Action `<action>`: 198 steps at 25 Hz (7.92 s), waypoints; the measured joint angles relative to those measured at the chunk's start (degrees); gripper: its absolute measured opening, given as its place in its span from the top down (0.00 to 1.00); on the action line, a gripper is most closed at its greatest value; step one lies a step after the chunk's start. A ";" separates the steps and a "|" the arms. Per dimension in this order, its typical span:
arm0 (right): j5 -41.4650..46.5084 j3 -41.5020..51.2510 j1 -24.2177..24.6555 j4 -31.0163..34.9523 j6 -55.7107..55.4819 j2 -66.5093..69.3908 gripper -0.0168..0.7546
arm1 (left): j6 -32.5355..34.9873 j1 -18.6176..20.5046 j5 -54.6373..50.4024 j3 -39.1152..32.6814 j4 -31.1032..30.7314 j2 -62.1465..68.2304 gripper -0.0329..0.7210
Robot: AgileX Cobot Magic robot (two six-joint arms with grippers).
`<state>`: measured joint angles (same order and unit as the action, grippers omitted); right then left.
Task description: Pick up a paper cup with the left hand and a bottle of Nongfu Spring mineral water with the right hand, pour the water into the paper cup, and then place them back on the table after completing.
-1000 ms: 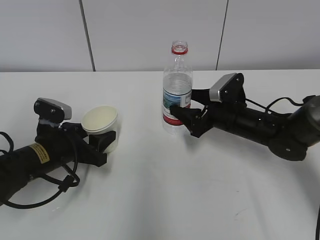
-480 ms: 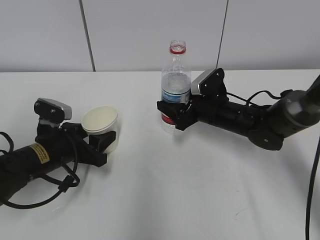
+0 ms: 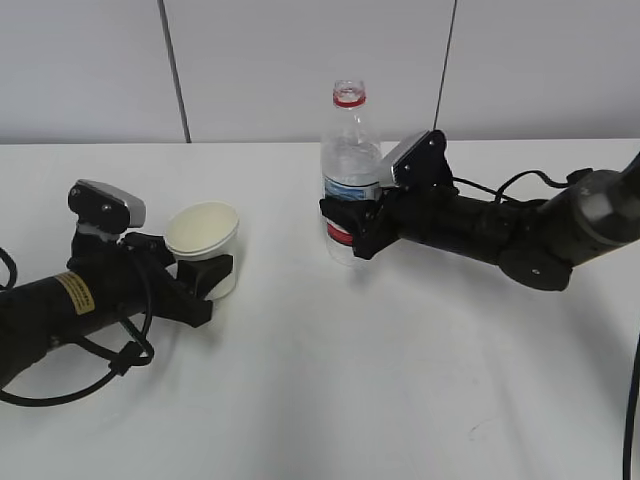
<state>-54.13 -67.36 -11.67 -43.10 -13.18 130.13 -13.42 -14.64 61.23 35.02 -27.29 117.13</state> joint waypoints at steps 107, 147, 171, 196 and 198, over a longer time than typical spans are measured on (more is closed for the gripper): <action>32.22 -27.94 -2.85 -41.68 38.73 -5.14 0.45 | -19.15 -1.10 -12.43 9.69 -24.02 -5.81 0.42; 25.74 -27.96 -2.85 -41.21 -27.07 -3.50 0.45 | -15.04 -0.01 -10.08 9.69 -14.53 -5.81 0.42; 9.46 -9.19 4.54 -12.92 -22.41 -2.31 0.45 | -9.12 0.77 1.72 9.69 -14.65 6.15 0.43; -0.29 -4.44 4.79 -6.59 -5.81 1.64 0.45 | -0.36 0.72 5.10 10.17 -9.00 9.79 0.43; -0.55 -4.44 4.79 -6.84 -5.34 1.64 0.45 | -0.36 0.72 6.44 10.25 -8.66 10.64 0.43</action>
<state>-54.69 -71.80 -6.88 -49.94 -18.52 131.77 -13.78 -13.93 67.68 45.28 -35.95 127.78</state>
